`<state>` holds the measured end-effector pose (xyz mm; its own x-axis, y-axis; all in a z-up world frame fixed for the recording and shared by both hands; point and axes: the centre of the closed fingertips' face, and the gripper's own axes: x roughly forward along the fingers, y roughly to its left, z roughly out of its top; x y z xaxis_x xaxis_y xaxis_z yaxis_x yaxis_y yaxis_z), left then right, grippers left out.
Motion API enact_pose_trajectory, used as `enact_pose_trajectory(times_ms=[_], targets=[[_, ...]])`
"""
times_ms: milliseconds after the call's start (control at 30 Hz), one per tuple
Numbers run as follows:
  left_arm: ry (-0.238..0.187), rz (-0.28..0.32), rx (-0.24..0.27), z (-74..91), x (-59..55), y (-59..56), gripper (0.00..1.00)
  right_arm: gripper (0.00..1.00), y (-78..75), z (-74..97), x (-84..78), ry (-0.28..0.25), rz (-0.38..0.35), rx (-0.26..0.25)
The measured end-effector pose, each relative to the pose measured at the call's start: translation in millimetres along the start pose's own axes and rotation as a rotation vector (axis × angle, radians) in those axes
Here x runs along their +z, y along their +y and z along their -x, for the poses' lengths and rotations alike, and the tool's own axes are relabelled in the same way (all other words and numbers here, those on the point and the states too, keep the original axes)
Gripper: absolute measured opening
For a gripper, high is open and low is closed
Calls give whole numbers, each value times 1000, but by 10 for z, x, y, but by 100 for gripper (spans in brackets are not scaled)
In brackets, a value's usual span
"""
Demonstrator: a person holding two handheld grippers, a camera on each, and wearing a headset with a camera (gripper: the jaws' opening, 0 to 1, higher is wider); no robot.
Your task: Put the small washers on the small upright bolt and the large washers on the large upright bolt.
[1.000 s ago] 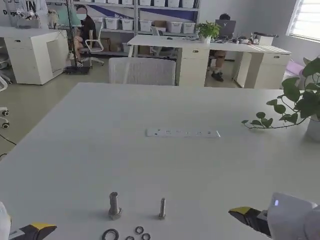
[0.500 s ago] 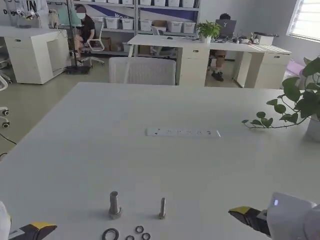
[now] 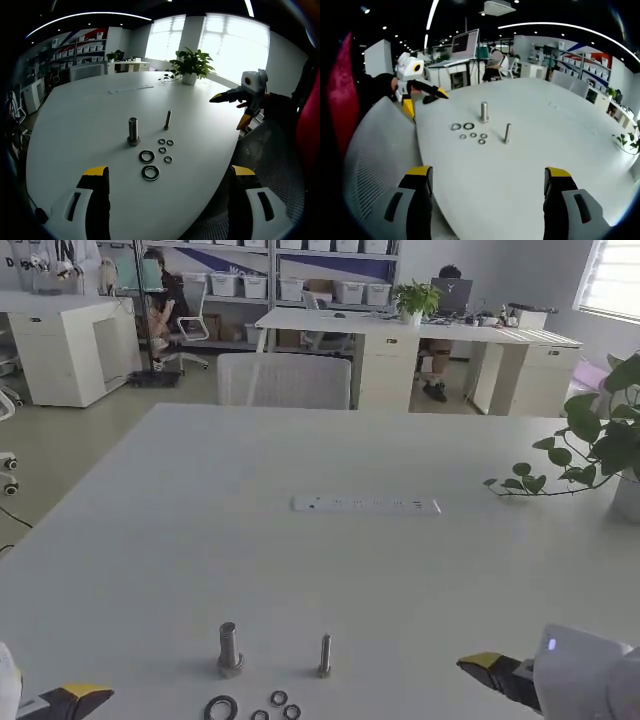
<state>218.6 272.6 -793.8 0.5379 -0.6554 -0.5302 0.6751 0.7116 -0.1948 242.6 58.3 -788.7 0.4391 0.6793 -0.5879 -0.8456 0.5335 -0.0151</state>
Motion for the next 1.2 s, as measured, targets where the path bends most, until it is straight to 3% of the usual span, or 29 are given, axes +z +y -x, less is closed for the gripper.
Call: enact_pose_trajectory(times_ms=[1200], targets=[[-4,-5,-3,-13,29,-24,100,92,8,17,-14,19,20,4]])
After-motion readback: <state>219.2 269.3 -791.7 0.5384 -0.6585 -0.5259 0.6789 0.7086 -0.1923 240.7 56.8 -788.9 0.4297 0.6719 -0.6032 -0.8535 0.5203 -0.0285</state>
